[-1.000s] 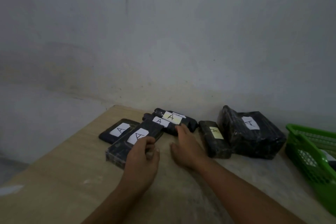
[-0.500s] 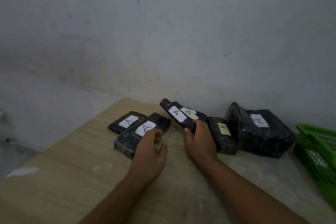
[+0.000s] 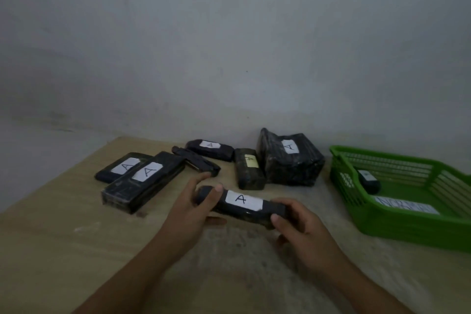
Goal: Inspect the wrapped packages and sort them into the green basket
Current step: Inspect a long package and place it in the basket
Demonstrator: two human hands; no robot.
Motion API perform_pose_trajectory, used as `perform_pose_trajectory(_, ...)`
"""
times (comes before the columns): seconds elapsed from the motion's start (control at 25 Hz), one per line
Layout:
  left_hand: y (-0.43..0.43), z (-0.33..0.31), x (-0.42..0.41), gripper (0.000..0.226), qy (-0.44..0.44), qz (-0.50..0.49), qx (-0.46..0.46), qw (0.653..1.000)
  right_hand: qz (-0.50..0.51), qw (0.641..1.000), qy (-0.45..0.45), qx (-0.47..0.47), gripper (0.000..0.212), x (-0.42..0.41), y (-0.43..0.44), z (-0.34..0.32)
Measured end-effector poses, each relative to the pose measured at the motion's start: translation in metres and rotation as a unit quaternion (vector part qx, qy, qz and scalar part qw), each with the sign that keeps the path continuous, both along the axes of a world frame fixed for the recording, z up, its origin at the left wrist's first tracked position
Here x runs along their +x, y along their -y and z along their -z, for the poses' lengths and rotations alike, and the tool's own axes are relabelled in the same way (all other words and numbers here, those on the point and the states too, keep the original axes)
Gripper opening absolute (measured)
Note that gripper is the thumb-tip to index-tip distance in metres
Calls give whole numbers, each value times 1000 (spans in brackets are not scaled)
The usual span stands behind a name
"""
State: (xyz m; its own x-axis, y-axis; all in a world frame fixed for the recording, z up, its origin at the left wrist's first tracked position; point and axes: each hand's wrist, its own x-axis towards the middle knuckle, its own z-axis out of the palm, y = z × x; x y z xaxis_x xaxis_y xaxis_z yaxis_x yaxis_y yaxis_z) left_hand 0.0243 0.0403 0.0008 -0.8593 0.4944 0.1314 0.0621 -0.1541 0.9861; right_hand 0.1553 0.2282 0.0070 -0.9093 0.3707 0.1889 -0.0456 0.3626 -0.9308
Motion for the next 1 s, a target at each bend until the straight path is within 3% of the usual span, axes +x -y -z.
perform_pose_trajectory(0.12,-27,2,20,44,-26,13,-62,998,34,999,-17,-31,30,18,-27,0)
perform_pose_trajectory(0.24,-49,4,38,32,-34,14,-56,998,67,991,-34,-111,30,27,-45,11)
perform_pose_trajectory(0.36,-57,14,42,34,-36,48,-23,998,75,982,-46,-169,21,31,-53,26)
perform_pose_trajectory(0.6,-57,23,30,41,22,48,23,998,18,991,-57,-122,39,32,-55,30)
perform_pose_trajectory(1.0,-54,22,33,37,-75,50,-29,995,43,996,-62,-52,18,31,-61,32)
